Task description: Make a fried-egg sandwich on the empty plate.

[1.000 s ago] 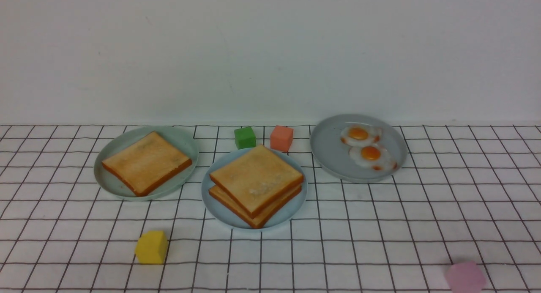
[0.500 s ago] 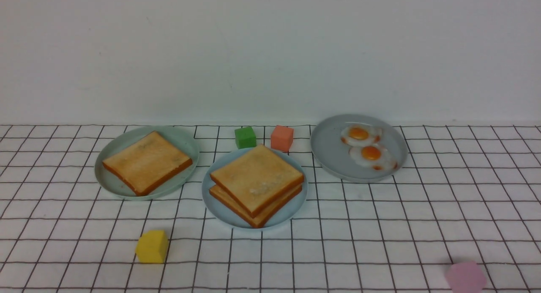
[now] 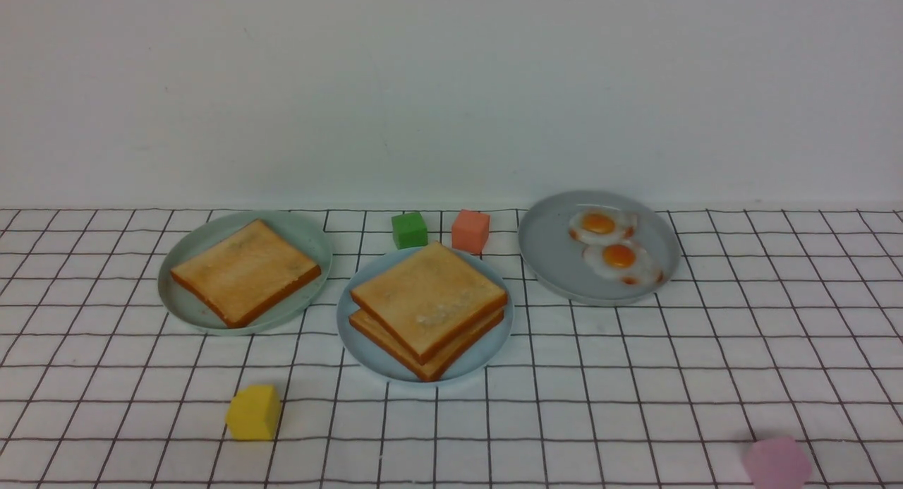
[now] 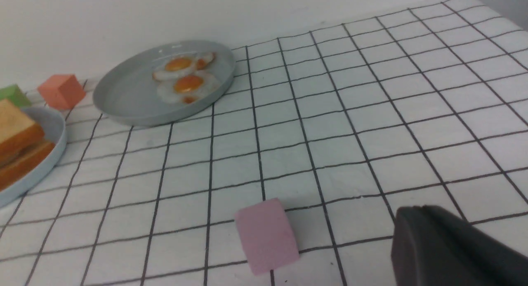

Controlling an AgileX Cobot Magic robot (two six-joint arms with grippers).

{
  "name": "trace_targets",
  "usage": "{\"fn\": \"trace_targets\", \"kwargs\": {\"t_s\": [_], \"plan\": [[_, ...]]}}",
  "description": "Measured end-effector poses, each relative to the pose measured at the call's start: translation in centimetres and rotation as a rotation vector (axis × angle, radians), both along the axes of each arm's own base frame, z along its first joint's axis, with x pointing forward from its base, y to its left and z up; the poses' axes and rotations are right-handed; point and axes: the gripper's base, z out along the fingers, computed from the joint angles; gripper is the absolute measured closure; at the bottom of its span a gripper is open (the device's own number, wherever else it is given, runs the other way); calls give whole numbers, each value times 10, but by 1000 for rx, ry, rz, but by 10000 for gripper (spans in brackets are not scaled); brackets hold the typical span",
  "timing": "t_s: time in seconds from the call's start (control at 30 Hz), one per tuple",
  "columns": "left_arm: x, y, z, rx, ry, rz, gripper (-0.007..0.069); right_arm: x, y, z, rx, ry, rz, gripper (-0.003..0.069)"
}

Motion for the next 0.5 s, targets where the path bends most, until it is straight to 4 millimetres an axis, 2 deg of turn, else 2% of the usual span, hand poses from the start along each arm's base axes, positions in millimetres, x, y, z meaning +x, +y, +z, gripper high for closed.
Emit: {"fn": "trace_targets", "kwargs": {"t_s": [0.5], "plan": [[0, 0, 0, 0, 0, 0, 601, -1, 4, -2, -44, 42, 47, 657]]}}
